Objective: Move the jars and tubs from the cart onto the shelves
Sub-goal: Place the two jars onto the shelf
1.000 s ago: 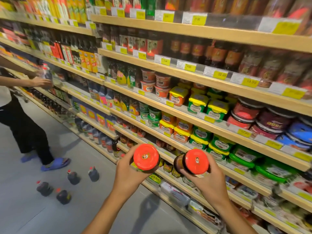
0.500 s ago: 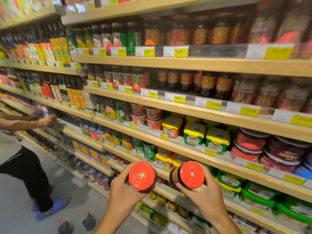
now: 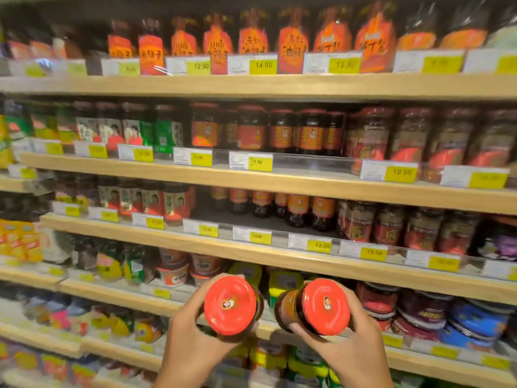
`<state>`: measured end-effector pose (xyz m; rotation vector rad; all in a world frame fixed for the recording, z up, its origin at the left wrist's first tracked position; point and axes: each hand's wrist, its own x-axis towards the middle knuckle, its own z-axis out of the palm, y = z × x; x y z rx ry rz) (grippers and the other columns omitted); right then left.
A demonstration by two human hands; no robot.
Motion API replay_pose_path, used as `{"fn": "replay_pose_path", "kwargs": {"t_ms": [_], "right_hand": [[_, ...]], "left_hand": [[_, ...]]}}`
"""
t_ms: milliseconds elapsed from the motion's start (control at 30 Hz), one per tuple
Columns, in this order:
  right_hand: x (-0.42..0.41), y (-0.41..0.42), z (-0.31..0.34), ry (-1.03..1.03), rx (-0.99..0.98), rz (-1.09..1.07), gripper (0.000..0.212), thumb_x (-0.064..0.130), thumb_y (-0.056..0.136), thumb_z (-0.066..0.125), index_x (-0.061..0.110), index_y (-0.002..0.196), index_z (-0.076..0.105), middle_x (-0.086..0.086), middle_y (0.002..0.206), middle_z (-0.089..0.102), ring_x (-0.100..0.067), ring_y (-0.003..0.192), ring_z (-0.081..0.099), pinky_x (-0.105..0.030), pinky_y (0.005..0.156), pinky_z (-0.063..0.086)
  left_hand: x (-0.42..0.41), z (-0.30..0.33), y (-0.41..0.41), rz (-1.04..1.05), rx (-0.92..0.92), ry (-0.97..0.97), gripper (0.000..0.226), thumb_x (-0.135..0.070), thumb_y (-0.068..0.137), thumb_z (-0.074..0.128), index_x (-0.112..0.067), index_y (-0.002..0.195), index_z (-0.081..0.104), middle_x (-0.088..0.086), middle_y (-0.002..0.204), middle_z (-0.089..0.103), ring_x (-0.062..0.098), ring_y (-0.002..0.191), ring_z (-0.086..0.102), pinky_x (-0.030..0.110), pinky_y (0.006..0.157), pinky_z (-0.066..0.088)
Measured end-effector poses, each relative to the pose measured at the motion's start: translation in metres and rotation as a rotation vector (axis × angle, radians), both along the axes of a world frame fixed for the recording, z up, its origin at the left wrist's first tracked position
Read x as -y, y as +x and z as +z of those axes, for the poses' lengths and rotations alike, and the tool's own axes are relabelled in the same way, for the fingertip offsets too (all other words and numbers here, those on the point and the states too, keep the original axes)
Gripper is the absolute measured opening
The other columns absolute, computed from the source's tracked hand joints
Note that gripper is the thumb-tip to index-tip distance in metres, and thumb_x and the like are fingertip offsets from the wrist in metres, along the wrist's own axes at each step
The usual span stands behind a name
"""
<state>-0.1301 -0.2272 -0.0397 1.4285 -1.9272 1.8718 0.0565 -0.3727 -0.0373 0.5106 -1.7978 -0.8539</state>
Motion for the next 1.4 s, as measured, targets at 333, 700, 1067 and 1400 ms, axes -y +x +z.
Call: {"fn": "replay_pose_path", "kwargs": {"t_ms": [333,700,1067,1400], "right_hand": [[0.027,0.014,0.112,-0.201,-0.109,-0.093,0.067,0.039,0.049,0.093,0.041,0.109,0.065,0.025,0.103,0.07,0.004,0.096,0.066,-0.007,0.078,0.047],[0.069,-0.032,0.223,-0.473,-0.351,-0.278,0.071,0.032,0.065,0.093,0.008,0.123,0.059,0.026,0.104,0.06,0.018,0.093,0.057,-0.005,0.083,0.042],[0.103,-0.078,0.217,-0.427,-0.377,-0.368,0.072,0.037,0.066,0.093,0.012,0.125,0.061,0.0,0.117,0.059,-0.006,0.106,0.056,-0.01,0.093,0.04],[0.124,-0.099,0.229,-0.141,-0.242,-0.457,0.059,0.04,0.062,0.094,0.015,0.1,0.056,0.002,0.101,0.064,-0.014,0.091,0.059,-0.027,0.076,0.048]], "left_hand": [[0.044,0.103,-0.002,-0.228,-0.116,-0.126,0.074,-0.03,0.049,0.1,-0.027,0.116,0.069,-0.018,0.107,0.074,0.0,0.103,0.068,0.016,0.087,0.052],[0.069,0.204,-0.048,-0.153,-0.375,-0.495,0.067,-0.013,0.061,0.095,-0.002,0.12,0.064,0.007,0.121,0.05,-0.001,0.114,0.051,0.006,0.09,0.042],[0.084,0.217,-0.112,-0.077,-0.49,-0.502,0.068,-0.016,0.065,0.094,-0.008,0.125,0.064,0.01,0.12,0.052,0.009,0.112,0.055,0.02,0.083,0.054],[0.088,0.213,-0.114,-0.03,-0.51,-0.555,0.067,-0.012,0.066,0.094,-0.006,0.125,0.063,0.005,0.12,0.05,0.006,0.113,0.053,0.014,0.085,0.05]]}}
